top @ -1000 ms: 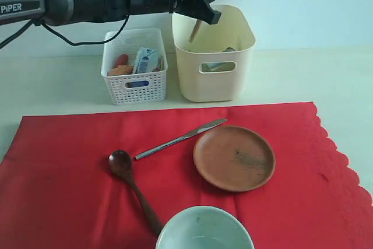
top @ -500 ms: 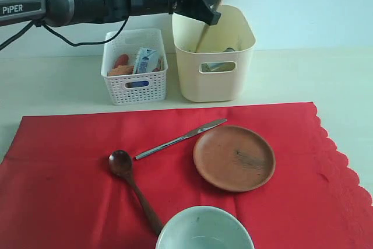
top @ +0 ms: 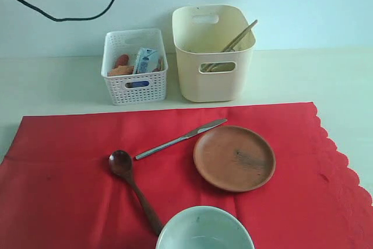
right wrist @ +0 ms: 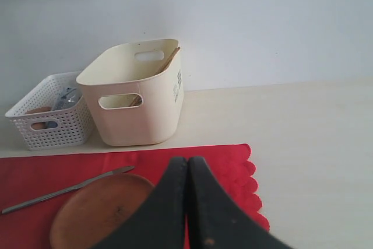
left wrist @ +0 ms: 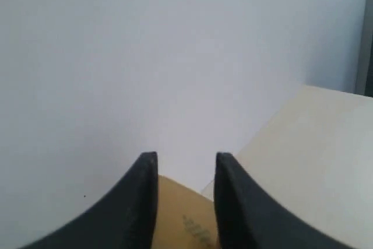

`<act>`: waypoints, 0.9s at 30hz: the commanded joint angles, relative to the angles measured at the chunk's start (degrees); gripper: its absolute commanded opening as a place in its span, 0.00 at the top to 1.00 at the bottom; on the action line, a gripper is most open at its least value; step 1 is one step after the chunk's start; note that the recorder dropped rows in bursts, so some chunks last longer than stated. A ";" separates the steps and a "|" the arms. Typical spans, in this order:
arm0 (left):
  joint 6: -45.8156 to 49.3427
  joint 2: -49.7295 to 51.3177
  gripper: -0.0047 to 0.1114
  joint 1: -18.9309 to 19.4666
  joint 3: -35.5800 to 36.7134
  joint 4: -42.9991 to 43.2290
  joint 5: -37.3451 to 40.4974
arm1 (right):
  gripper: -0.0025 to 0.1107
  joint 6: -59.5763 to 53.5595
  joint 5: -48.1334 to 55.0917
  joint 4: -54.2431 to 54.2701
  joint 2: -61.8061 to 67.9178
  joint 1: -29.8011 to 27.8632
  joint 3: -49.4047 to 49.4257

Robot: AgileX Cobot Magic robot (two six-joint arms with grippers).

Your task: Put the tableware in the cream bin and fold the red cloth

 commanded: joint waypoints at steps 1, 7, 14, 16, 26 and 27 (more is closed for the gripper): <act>-10.81 -4.93 0.89 0.14 4.02 12.04 0.41 | 0.98 0.02 -0.29 -0.08 -0.17 0.00 0.21; -19.66 -11.74 0.96 0.43 12.72 24.22 2.33 | 0.98 0.02 -0.29 -0.08 -0.17 0.00 0.21; -33.62 -19.26 0.96 3.14 21.44 39.27 11.75 | 0.98 0.02 -0.29 -0.08 -0.17 0.00 0.21; -38.43 -21.38 0.96 4.65 23.11 44.09 16.45 | 0.98 0.02 -0.29 -0.08 -0.17 0.00 0.21; -49.06 -33.32 0.96 13.16 32.57 52.55 36.37 | 0.98 0.02 -0.31 0.65 -0.17 0.00 0.21; -49.06 -35.22 0.96 13.77 34.38 52.81 36.37 | 0.98 0.02 -0.31 0.78 -0.17 0.00 0.21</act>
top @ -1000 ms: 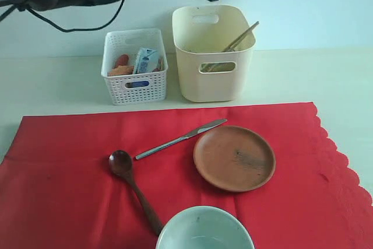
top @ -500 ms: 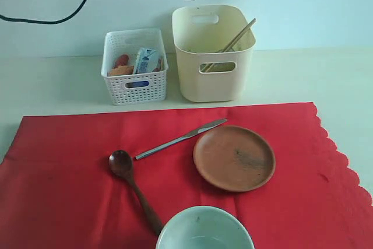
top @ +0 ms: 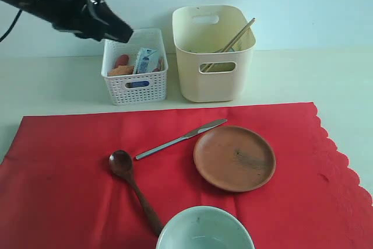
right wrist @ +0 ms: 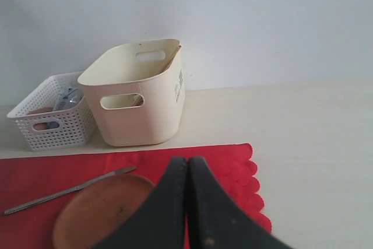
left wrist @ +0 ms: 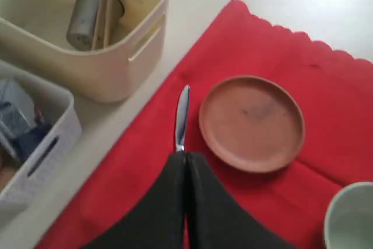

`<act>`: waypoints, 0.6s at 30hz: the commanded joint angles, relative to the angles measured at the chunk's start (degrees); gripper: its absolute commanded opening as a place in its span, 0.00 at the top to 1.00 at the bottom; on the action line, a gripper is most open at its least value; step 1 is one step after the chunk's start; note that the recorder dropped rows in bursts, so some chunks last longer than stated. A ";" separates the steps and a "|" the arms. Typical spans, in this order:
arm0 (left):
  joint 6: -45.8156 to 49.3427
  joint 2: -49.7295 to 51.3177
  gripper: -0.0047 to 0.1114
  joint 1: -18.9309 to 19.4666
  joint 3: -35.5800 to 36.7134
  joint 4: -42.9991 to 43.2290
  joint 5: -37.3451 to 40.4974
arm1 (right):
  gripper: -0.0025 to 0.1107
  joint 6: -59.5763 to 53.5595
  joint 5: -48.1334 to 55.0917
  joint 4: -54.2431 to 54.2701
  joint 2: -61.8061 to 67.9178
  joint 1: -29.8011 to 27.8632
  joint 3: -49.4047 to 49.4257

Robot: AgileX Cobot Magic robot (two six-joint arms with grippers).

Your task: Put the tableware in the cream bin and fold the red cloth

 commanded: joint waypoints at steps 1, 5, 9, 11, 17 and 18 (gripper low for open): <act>-1.63 -7.57 0.96 2.86 6.41 1.72 2.56 | 0.98 0.02 -0.31 0.32 -0.17 0.00 0.21; -1.84 -15.73 0.96 4.57 13.74 0.71 -2.54 | 0.98 0.02 -2.30 0.43 -0.17 0.00 0.21; -3.23 -24.13 0.96 4.57 19.21 0.70 -5.33 | 0.98 0.02 -6.38 0.43 -0.17 0.00 0.21; -3.42 -27.83 0.96 4.57 21.59 0.70 -5.63 | 0.98 0.02 -8.03 0.55 -0.17 0.00 0.11; -7.08 -41.48 0.96 4.57 29.80 0.70 -9.48 | 0.98 -0.07 -8.03 3.86 -0.17 0.00 -4.55; -7.71 -44.06 0.96 4.57 31.21 0.70 -10.07 | 0.98 -0.07 -7.90 3.86 -0.17 0.00 -4.90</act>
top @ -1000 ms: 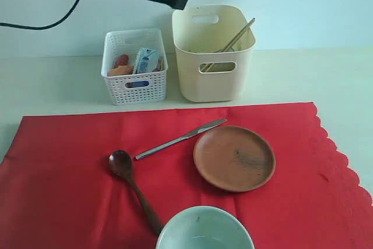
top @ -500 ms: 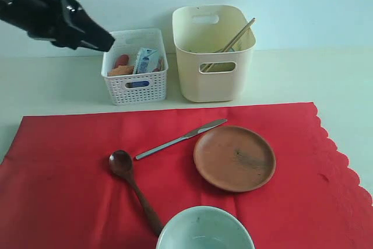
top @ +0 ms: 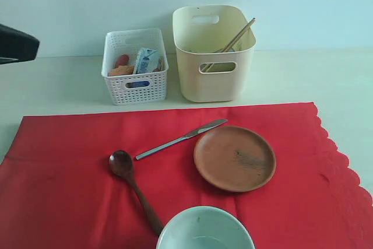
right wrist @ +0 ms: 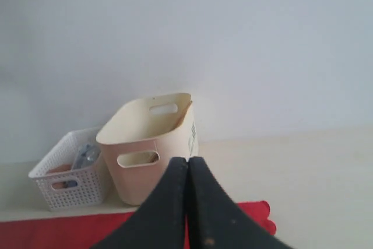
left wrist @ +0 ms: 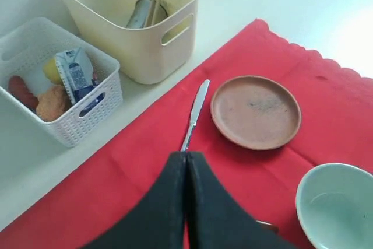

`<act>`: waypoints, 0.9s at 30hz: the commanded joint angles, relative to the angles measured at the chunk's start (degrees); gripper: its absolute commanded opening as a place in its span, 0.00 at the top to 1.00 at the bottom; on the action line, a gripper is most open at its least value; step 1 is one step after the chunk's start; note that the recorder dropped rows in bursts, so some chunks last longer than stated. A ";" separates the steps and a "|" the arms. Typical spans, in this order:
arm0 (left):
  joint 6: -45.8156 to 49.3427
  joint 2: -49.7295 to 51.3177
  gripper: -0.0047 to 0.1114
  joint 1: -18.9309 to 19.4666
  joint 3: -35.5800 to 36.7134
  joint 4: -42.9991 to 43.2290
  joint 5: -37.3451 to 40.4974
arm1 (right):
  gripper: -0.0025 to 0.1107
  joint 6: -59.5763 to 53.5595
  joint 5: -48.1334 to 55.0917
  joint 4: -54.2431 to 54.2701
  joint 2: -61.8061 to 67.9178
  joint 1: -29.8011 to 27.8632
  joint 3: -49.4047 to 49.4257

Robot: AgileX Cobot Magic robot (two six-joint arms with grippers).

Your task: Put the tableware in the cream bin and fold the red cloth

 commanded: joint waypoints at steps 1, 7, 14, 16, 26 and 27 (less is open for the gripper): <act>-2.98 -10.96 0.96 0.22 6.05 -0.60 -3.15 | 0.98 -0.07 -0.43 0.94 -0.17 0.00 -2.73; -10.25 -26.68 0.96 0.22 13.06 -0.37 -5.38 | 0.98 -0.71 3.99 0.94 -0.17 0.00 -5.15; -23.93 -44.12 0.96 0.22 18.66 4.97 -8.14 | 0.98 -0.61 4.92 0.83 -0.17 0.00 -6.18; -29.48 -48.57 0.96 0.22 20.06 10.68 -9.97 | 0.98 -0.61 5.00 0.93 -0.17 0.00 -6.18; -46.63 -55.09 0.96 0.26 26.42 34.68 -12.85 | 0.98 -0.50 4.88 0.93 -0.17 0.00 -6.18; -46.63 -55.09 0.96 0.26 27.17 34.68 -13.54 | 0.98 -0.50 4.88 0.93 -0.17 0.00 -6.18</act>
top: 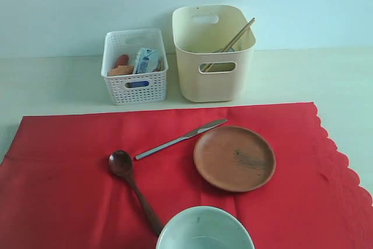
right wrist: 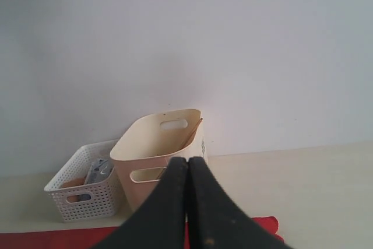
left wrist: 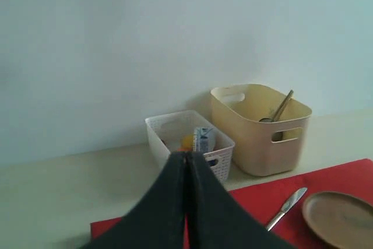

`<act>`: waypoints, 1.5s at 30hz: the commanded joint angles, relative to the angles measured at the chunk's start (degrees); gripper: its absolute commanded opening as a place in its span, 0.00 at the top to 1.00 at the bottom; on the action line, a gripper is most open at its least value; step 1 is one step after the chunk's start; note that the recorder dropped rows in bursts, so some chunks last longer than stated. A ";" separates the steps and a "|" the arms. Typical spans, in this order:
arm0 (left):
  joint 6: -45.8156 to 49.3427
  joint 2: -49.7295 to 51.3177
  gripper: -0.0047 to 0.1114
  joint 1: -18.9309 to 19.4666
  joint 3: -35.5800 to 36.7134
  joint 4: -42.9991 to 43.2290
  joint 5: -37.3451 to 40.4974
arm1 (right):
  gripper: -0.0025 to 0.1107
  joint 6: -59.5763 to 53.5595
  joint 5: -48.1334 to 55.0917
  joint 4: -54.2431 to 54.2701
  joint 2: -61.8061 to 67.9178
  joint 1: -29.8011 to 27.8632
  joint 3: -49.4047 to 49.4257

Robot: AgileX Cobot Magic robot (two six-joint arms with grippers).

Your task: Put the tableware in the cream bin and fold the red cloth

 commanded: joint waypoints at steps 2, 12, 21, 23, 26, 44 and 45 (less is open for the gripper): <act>-1.64 -0.23 0.96 0.26 3.22 1.72 -4.19 | 0.98 -0.17 0.08 -0.09 -0.17 0.00 -0.38; -1.46 -0.23 0.96 0.26 4.14 1.72 -4.83 | 0.98 -0.17 0.08 -0.09 -0.17 0.00 -0.38; -1.46 -0.23 0.96 0.26 4.14 1.72 -4.83 | 0.98 0.22 -0.13 0.03 -0.17 0.00 -0.38; -1.46 -0.23 0.96 0.26 4.14 1.72 -4.83 | 0.98 0.46 0.60 0.68 -0.17 0.00 -0.38; -1.46 -0.23 0.96 0.26 4.14 1.72 -4.30 | 0.98 -1.74 3.99 4.68 -0.17 0.00 -0.80; -1.46 -0.23 0.96 0.26 19.13 2.34 -20.23 | 0.98 -54.49 28.40 45.10 38.93 0.00 -21.81; -1.46 -0.23 0.96 0.26 19.47 2.34 -20.23 | 0.98 -54.77 28.89 45.09 41.55 0.00 -23.14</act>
